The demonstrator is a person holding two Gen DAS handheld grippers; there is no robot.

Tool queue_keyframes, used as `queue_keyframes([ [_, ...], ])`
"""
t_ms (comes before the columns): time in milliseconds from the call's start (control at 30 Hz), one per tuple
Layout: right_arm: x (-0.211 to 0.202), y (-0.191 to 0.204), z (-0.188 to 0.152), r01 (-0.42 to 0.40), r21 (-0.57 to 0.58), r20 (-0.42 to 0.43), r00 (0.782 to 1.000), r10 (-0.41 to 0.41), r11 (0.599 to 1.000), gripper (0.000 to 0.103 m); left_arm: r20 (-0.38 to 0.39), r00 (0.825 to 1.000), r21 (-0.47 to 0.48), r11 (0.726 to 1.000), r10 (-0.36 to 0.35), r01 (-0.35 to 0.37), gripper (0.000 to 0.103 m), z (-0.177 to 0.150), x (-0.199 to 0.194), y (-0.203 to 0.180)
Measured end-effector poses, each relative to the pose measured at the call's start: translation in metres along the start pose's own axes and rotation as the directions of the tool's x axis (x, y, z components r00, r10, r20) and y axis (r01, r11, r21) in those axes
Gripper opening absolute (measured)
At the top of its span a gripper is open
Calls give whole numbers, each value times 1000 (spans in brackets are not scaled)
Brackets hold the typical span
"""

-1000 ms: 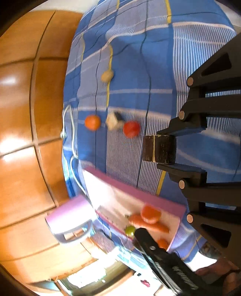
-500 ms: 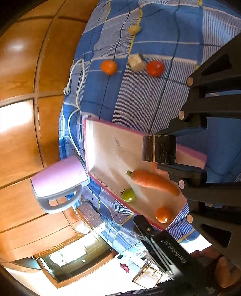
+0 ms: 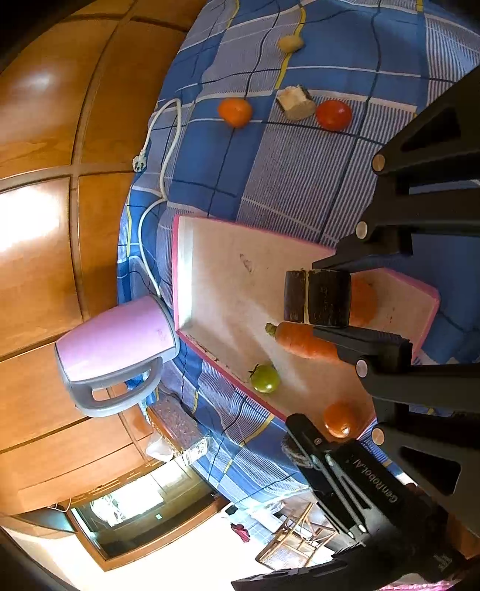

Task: Organize fruits
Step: 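Carry both dark pieces over the tray and open both tools to drop them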

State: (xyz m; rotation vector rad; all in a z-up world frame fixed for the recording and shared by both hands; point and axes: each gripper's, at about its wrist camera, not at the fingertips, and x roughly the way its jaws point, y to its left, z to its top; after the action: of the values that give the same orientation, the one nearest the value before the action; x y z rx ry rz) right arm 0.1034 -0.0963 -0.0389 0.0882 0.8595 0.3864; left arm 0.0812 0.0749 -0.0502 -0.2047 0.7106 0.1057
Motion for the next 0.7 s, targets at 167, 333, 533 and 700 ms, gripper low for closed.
queue_keyframes([
  [167,9,-1,11,4,10,-2,1000,-4,1000,27,-6,1000,-3,1000,3,-3,43,4,6,-1],
  [333,26,1,22,-7,18,-28,1000,8,1000,29,-13,1000,-4,1000,0,0,55,4,10,0],
  [533,31,2,19,-3,28,-31,1000,4,1000,34,-6,1000,-1,1000,-2,2,59,3,10,-1],
  [700,25,-3,8,-7,65,-33,999,10,998,34,6,1000,9,1000,-2,2,59,0,4,-7],
])
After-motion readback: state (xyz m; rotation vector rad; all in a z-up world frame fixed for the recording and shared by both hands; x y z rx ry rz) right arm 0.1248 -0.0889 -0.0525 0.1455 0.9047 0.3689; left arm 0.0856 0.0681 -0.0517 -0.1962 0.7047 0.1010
